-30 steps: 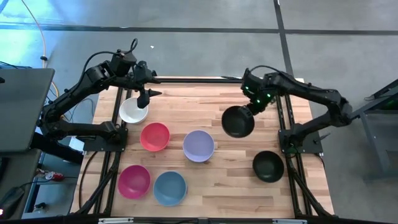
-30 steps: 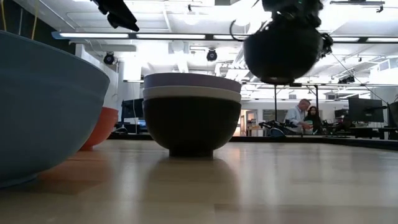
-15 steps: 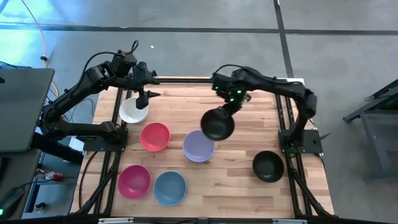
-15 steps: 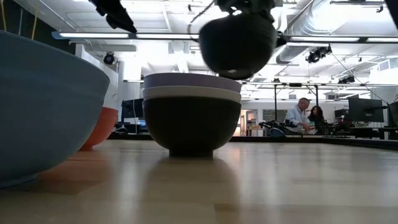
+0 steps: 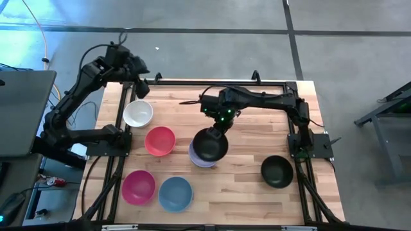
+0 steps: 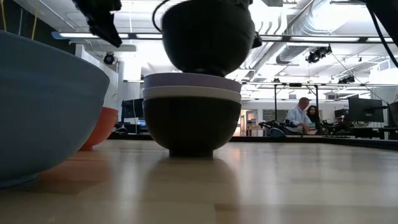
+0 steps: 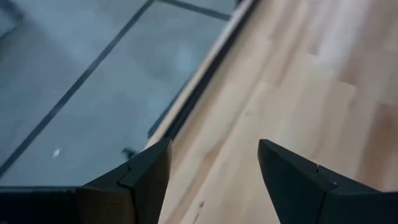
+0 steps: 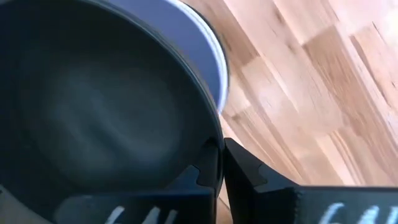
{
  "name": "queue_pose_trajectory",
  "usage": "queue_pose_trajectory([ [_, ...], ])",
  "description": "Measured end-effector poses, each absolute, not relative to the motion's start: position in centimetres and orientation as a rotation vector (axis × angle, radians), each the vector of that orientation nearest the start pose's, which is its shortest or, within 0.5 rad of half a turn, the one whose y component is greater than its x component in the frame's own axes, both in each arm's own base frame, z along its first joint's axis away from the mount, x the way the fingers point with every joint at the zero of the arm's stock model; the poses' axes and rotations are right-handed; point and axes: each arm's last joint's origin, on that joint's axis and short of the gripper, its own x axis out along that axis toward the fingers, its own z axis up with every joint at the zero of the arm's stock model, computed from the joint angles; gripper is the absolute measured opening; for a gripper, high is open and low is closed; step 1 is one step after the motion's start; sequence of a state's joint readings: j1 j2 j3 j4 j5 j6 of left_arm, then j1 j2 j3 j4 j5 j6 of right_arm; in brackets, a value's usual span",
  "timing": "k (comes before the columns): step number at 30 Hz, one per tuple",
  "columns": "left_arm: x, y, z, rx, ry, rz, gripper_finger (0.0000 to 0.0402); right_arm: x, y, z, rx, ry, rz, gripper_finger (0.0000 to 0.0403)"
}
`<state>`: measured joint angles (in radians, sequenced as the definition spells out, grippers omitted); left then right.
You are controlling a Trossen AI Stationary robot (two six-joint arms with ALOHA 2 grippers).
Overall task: Nest bowls inside each other
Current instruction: Stack the top black bowl on top of the violet bowl
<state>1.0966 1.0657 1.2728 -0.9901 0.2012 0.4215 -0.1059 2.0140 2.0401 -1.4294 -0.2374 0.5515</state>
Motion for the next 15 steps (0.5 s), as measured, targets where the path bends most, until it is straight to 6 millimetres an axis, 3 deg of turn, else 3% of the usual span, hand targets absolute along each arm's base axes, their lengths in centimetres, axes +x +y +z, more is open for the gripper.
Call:
queue_pose_trajectory([
  [6, 7.4, 17.4, 37.8, -0.2, 0.722, 0.768, 0.0227, 39.8, -2.9, 31.5, 0.688, 1.33, -0.254, 0.0],
  [15, 7.4, 17.4, 37.8, -0.208, 0.713, 0.758, 0.0227, 40.6, -3.0, 30.3, 0.685, 1.341, -0.276, 0.0],
])
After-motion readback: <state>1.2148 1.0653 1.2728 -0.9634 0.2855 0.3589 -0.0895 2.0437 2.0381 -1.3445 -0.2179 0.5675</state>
